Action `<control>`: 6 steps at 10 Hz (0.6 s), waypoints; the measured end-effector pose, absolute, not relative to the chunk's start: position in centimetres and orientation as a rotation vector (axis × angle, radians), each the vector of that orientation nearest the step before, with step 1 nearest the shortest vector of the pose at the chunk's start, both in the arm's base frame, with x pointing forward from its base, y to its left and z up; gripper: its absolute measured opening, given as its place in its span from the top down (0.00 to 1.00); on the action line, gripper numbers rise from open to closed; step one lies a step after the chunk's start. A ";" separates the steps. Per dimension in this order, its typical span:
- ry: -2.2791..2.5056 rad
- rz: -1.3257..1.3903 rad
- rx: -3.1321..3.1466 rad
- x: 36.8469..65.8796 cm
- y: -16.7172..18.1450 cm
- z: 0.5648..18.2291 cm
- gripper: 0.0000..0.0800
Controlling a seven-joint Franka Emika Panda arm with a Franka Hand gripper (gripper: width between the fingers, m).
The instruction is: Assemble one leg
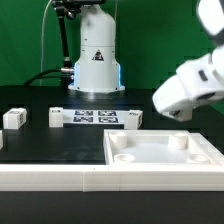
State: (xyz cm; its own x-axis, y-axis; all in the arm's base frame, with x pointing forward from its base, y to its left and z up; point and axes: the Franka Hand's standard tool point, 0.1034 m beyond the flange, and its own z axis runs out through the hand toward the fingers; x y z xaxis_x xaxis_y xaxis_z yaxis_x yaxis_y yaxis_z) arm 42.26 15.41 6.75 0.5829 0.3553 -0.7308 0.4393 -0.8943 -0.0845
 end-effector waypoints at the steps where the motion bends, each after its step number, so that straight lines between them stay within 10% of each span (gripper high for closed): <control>1: 0.665 -1.169 2.727 43.0 14.9 8.2 0.64; 6: 0.776 -0.758 2.937 46.0 14.1 7.4 0.63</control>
Offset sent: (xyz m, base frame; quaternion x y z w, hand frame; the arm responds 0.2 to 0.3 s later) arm 0.0000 0.0000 0.0000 0.0000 0.1938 0.0000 0.9810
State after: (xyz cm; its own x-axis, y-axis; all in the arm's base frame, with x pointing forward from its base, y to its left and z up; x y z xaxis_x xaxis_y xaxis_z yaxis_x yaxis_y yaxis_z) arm 46.00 14.13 7.40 0.7600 0.4625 -0.4566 0.4677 -0.8770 -0.1099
